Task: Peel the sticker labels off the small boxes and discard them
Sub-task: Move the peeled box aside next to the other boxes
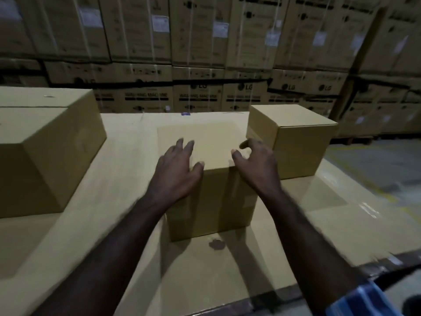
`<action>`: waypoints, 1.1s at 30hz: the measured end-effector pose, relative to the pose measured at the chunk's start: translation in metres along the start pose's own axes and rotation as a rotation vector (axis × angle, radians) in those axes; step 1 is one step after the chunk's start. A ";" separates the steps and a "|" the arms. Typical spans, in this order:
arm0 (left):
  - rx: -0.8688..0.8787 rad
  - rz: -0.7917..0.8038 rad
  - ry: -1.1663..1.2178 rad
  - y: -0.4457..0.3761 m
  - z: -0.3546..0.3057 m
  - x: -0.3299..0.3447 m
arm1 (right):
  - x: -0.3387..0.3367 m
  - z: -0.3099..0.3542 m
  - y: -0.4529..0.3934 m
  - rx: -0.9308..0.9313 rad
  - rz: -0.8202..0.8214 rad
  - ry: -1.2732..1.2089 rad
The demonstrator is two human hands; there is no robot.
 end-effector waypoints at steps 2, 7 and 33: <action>-0.068 0.058 -0.085 0.007 0.022 0.005 | 0.009 -0.005 -0.001 0.047 -0.004 0.089; -0.200 -0.010 -0.026 0.007 0.038 0.009 | 0.019 -0.023 -0.006 0.185 0.063 0.023; -0.288 -0.283 0.011 -0.129 -0.009 0.074 | 0.025 -0.129 -0.153 0.140 0.163 -0.206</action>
Point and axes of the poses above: each hand's wrist, its own y-axis away from the middle knuckle, its own x-axis out of the palm, z = x × y, the point moved 6 cm from there along -y, towards the middle knuckle, and after that the axes turned 9 degrees about x, right-handed, at the moved point
